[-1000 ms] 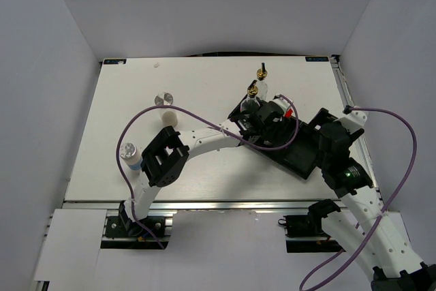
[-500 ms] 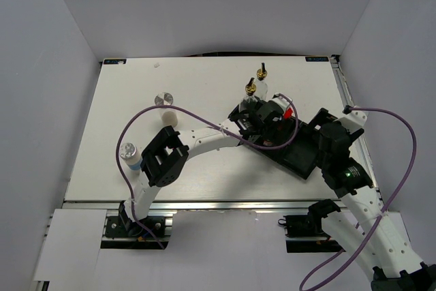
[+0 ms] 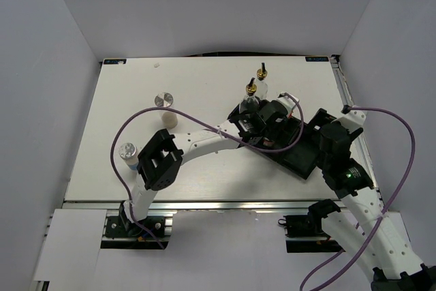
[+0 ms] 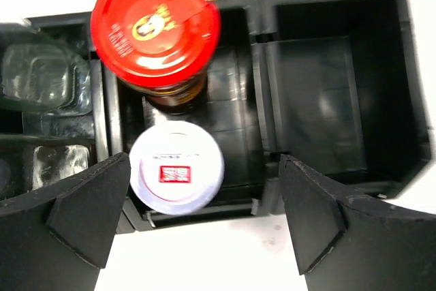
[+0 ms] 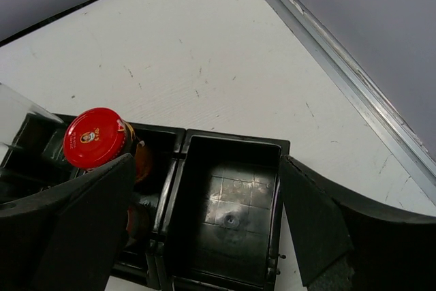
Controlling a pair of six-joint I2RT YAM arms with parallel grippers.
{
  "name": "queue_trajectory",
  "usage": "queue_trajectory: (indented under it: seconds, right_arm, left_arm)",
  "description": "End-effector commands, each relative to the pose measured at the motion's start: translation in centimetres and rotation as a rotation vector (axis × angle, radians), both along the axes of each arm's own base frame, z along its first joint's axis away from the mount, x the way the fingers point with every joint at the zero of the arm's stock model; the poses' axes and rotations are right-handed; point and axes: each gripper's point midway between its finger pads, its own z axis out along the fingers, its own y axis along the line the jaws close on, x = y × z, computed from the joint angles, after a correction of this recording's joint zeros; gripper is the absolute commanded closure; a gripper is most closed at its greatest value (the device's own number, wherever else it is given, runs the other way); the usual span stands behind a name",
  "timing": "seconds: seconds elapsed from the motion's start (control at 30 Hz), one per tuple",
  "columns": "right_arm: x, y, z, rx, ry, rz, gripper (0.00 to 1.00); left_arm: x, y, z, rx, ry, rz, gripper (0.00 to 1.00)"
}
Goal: Organize the condiment bottles
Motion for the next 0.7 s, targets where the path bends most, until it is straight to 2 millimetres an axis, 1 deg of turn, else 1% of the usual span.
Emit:
queue_trajectory:
  seconds: [0.0,0.07,0.1,0.13,0.17,0.2,0.23,0.27,0.3,0.33,0.37,0.4,0.43,0.47,0.5,0.53,0.57,0.6,0.63,0.67]
  right_arm:
    - [0.2,0.1,1.8,-0.006,-0.047,0.023,0.11]
    - [0.3,0.5,1.8,-0.012,-0.045,0.047,0.11]
    - [0.4,0.8,1.9,-0.015,-0.044,0.065,0.11]
    - [0.5,1.5,1.9,-0.019,-0.041,0.111,0.10]
    - [0.6,2.0,2.0,-0.016,-0.041,0.138,0.11]
    - [0.7,2.5,2.1,-0.009,-0.040,0.166,0.11]
    - [0.7,3.9,2.4,-0.006,-0.023,0.253,0.11]
    - [0.7,3.9,2.4,-0.005,-0.023,0.253,0.11]
    - [0.6,5.2,2.3,0.004,-0.009,0.332,0.11]
    - [0.5,6.2,2.6,-0.006,-0.009,0.397,0.10]
    - [0.5,7.2,2.8,-0.004,-0.013,0.453,0.11]
    - [0.0,9.5,2.8,0.018,-0.004,0.592,0.11]
    - [-0.1,10.9,2.8,0.019,0.006,0.665,0.10]
    - [-0.3,11.9,2.5,0.023,0.024,0.716,0.11]
    - [-0.9,13.5,2.2,0.030,0.039,0.805,0.11]
    - [-1.3,15.4,1.6,0.016,0.048,0.882,0.10]
    - [-1.5,16.3,1.5,-0.011,0.042,0.923,0.11]
    - [-1.9,17.3,1.4,-0.034,0.039,0.959,0.11]
    - [-3.1,19.5,1.4,-0.060,0.036,1.041,0.11]
    - [-3.5,20.3,1.9,-0.083,0.020,1.063,0.11]
  left_arm:
    - [-1.6,0.0,8.1,-0.126,-0.073,-0.028,0.02]
    - [-2.0,0.5,8.7,-0.133,-0.080,-0.018,0.02]
    - [-2.4,0.9,9.8,-0.148,-0.094,-0.015,0.02]
    - [-2.9,1.5,8.8,-0.125,-0.083,-0.016,0.02]
    - [-3.3,2.1,8.8,-0.122,-0.081,-0.018,0.02]
    - [-3.6,3.1,10.3,-0.155,-0.102,-0.006,0.02]
    - [-4.0,6.0,7.3,-0.105,-0.084,0.058,0.02]
    - [-3.5,6.5,7.4,-0.095,-0.103,0.093,0.02]
    - [-3.7,8.3,8.6,-0.118,-0.120,0.139,0.02]
    - [-4.2,10.3,6.1,-0.088,-0.087,0.193,0.02]
    - [-4.4,11.7,6.0,-0.094,-0.088,0.231,0.02]
    - [-4.6,13.6,7.9,-0.139,-0.118,0.284,0.02]
    - [-5.1,15.3,6.2,-0.128,-0.099,0.320,0.02]
    - [-5.3,16.3,6.5,-0.139,-0.107,0.343,0.02]
    - [-5.0,18.0,6.9,-0.140,-0.134,0.403,0.02]
    - [-5.4,20.0,7.0,-0.139,-0.134,0.456,0.02]
    - [-4.9,21.7,7.1,-0.137,-0.152,0.539,0.02]
    - [-5.0,22.6,6.8,-0.112,-0.148,0.549,0.02]
    - [-4.7,24.2,7.0,-0.131,-0.148,0.616,0.02]
    - [-4.2,26.5,5.9,-0.088,-0.134,0.675,0.02]
